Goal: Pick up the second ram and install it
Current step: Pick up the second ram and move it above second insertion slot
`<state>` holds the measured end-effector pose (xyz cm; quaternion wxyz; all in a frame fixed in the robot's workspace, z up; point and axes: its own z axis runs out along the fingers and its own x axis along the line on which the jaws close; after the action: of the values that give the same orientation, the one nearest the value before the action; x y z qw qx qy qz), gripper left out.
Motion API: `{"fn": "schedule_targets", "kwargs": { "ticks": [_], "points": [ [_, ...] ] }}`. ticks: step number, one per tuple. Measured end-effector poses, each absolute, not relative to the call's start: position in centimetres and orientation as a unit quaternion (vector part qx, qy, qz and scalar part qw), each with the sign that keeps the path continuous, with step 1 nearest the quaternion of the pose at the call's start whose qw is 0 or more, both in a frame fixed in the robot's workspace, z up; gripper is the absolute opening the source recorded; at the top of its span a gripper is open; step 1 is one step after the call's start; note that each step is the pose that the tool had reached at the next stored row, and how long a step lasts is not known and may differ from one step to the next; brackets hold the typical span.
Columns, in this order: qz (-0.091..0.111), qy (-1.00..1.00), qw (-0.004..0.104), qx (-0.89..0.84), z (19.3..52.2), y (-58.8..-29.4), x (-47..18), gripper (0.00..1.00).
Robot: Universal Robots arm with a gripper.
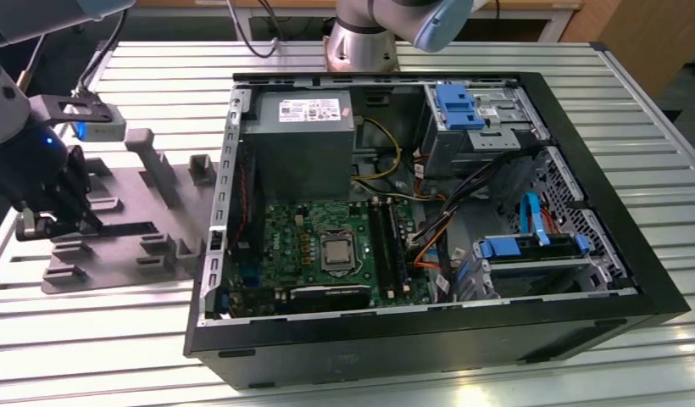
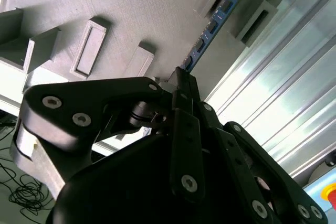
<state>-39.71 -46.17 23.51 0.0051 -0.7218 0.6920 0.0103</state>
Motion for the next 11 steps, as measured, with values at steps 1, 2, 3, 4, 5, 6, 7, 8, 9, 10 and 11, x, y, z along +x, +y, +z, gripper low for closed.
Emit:
{"fn": "schedule_targets", "kwargs": {
  "ticks": [1,2,3,4,5,6,7,8,9,10,11],
  "points": [
    [0.01,0.692,0.005,-0.722,23.7,-46.2,-39.7,0.12],
    [0.01,0.692,0.005,-0.722,23.8,-46.2,-39.7,0.12],
    [0.01,0.692,0.005,-0.722,24.0,-46.2,-39.7,0.12],
    [0.01,0.692,0.005,-0.722,24.2,-46.2,-39.7,0.12],
    [0.01,0.692,0.005,-0.722,24.3,-46.2,-39.7,0.12],
    [0.01,0.692,0.005,-0.722,24.7,-46.2,-39.7,0.12],
    [0.01,0.692,0.005,-0.722,24.8,-46.2,-39.7,0.12],
    [0.01,0.692,0.005,-0.722,25.0,-46.2,-39.7,0.12],
    [0.01,0.692,0.005,-0.722,25.2,-46.2,-39.7,0.12],
    [0.01,0.692,0.005,-0.722,25.3,-46.2,-39.7,0.12],
    [0.01,0.692,0.005,-0.722,25.5,-46.2,-39.7,0.12]
  ]
}}
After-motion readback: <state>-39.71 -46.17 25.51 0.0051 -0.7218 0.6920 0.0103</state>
